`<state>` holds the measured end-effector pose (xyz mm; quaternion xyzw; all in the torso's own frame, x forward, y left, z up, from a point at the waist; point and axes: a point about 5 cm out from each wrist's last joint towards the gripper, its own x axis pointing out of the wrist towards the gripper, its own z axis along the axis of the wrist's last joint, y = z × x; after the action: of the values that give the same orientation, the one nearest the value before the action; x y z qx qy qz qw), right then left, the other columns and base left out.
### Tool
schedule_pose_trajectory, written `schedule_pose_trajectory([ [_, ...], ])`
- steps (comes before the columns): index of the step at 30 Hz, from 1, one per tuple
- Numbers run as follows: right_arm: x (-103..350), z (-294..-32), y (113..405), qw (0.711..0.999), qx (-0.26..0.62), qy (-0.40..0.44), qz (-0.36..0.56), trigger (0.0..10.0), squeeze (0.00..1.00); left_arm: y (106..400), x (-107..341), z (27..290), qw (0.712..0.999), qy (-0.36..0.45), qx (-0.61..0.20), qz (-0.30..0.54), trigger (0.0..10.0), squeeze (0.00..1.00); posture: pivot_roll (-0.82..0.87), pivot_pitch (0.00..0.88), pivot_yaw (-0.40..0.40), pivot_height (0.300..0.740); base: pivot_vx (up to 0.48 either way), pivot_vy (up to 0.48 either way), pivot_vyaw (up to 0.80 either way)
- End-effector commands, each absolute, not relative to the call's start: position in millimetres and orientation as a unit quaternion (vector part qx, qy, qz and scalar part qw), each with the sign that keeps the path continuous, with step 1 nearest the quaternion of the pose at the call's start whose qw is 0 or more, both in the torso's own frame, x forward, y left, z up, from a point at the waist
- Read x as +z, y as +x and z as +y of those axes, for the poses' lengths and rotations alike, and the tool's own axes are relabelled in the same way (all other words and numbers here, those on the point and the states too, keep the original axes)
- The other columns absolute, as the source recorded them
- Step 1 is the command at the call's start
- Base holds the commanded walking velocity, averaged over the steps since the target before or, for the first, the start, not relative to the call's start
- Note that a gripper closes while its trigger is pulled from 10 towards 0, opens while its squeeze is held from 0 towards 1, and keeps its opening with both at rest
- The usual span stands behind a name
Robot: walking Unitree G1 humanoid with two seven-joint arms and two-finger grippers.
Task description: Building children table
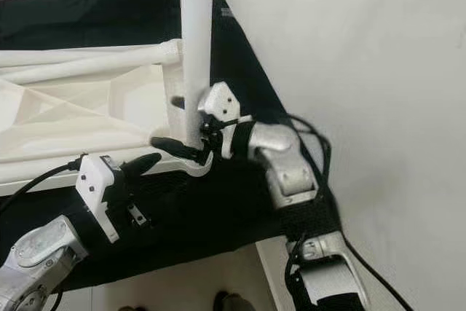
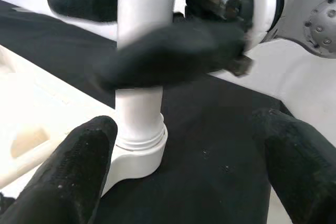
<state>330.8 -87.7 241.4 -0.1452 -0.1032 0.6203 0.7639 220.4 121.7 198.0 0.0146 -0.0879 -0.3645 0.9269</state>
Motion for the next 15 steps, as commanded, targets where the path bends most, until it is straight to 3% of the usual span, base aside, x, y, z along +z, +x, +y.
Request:
schedule_pose_trajectory([
  [1,239.6,-83.0,330.5,0.709,0.682,-0.159,-0.08,10.0,0.0,219.0,195.8,121.0,0.928,0.01,-0.364,-0.083,10.0,0.0,0.07,0.212,-0.109,0.74,0.0,0.0,0.0],
  [15,256.8,-87.5,350.0,0.663,0.727,-0.17,-0.056,10.0,0.0,218.1,196.3,121.1,0.927,0.012,-0.366,-0.083,10.0,0.0,0.09,0.202,-0.102,0.74,0.0,0.0,0.0],
])
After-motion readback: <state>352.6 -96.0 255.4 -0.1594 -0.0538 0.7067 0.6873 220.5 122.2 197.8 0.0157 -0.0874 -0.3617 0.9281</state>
